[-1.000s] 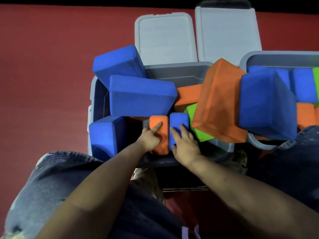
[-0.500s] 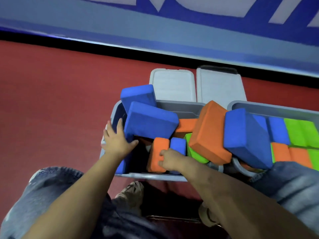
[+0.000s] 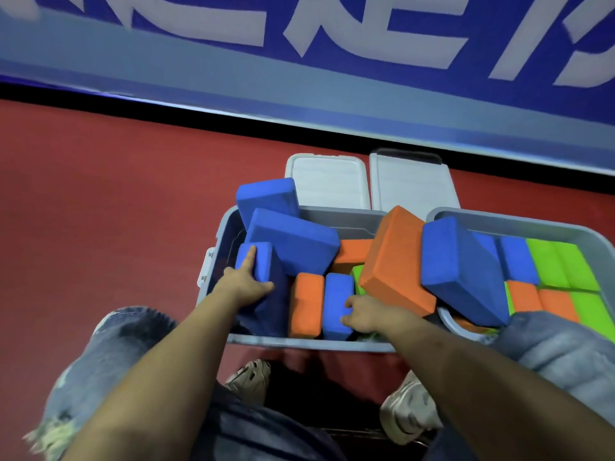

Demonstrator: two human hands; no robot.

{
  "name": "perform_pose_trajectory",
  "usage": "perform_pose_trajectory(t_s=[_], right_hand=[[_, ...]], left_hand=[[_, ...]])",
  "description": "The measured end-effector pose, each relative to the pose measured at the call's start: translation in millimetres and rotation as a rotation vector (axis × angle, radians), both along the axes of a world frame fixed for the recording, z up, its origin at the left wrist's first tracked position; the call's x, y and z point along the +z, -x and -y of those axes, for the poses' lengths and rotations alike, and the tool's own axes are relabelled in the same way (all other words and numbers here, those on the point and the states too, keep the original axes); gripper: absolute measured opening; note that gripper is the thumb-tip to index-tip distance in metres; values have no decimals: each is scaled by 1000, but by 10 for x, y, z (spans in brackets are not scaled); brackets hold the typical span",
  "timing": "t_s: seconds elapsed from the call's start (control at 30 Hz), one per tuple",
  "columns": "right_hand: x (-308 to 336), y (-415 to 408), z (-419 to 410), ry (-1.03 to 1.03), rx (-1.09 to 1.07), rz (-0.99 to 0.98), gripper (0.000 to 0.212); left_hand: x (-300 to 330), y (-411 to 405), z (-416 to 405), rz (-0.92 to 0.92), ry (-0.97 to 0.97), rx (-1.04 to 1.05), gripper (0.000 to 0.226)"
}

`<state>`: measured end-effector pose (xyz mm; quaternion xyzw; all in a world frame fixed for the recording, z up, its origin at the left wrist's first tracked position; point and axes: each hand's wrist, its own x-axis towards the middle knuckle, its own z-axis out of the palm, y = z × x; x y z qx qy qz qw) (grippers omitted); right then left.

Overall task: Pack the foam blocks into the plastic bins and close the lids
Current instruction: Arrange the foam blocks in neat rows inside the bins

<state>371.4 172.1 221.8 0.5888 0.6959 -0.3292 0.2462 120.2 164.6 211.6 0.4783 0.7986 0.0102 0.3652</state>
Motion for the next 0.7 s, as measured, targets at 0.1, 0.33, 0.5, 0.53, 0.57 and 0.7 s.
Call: perform_pose_trajectory(t_s=[0.1,0.33,0.5,0.53,0.57,0.7], right_hand=[[-42,38,25,35,-11,-58,50],[-228,152,-37,78,-153,-167,62],[-342,231,-207,150,-278,-260,61],[-384,224,-242,159,-298,-263,61],[-437,210,-273,162,-311,-265,61],[-639,112,-340,150,-328,-242,62]], left_hand=[[-119,-75,51,26,33,-61,103],[-518,-181,96,75,134,-237,91],[-834,-237,56,-30,347,-380,88],[-856,-244,40,-32,397,-378,86],[-881,-248,8,-44,428,-384,84],[-982,-234,-144,-144,469,-484,77]])
